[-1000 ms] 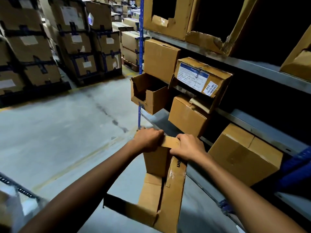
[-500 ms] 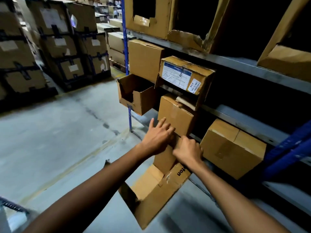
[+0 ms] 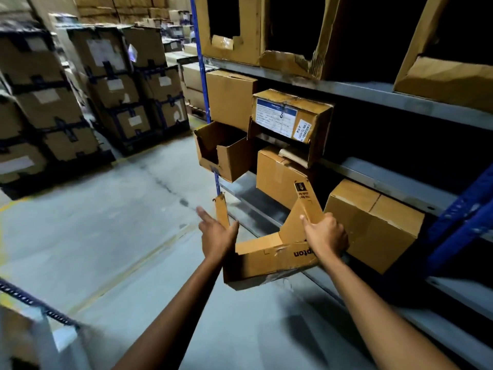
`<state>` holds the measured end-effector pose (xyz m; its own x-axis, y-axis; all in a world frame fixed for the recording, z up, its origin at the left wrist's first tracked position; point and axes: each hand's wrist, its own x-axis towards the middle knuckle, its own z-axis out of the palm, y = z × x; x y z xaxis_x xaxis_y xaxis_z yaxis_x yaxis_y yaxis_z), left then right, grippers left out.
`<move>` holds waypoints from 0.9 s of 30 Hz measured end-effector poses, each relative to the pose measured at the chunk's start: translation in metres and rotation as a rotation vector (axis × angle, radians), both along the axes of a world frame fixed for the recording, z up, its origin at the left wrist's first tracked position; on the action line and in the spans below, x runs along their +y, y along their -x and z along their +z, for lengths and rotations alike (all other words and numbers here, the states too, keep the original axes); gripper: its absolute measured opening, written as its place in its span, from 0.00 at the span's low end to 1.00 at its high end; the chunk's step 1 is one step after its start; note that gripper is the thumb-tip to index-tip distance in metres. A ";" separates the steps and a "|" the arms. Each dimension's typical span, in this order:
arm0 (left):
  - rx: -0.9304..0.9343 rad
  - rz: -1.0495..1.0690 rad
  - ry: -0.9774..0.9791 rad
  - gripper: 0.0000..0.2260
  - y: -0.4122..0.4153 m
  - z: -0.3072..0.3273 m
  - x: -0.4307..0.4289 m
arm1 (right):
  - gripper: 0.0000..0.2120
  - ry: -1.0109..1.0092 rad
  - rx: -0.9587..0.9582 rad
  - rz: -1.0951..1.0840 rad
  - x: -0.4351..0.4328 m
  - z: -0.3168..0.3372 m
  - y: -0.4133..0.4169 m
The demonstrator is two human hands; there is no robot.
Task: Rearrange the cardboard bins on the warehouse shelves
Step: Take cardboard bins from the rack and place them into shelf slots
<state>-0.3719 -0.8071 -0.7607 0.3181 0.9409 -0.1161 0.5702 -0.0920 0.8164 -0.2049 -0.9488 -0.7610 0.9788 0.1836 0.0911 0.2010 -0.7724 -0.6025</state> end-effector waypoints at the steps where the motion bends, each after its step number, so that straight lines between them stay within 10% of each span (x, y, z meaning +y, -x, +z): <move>1: -0.075 0.047 0.137 0.46 0.002 -0.001 -0.007 | 0.22 -0.023 -0.012 0.000 -0.004 0.003 0.003; 8: 0.028 0.096 -0.072 0.15 0.019 0.011 -0.049 | 0.26 -0.144 -0.091 0.062 -0.036 0.024 0.030; 19: 0.132 0.028 -0.339 0.13 0.028 0.096 -0.079 | 0.27 -0.493 0.190 0.260 -0.086 0.080 0.012; 27: 0.051 -0.023 -0.502 0.17 0.030 0.154 -0.116 | 0.25 -0.582 -0.052 0.210 -0.135 0.133 0.027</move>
<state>-0.4017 -0.9229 -0.6067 0.3447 0.8776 0.3333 0.6018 -0.4791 0.6390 -0.2315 -1.0841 -0.6278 0.9187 0.2775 0.2811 0.3537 -0.2610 -0.8982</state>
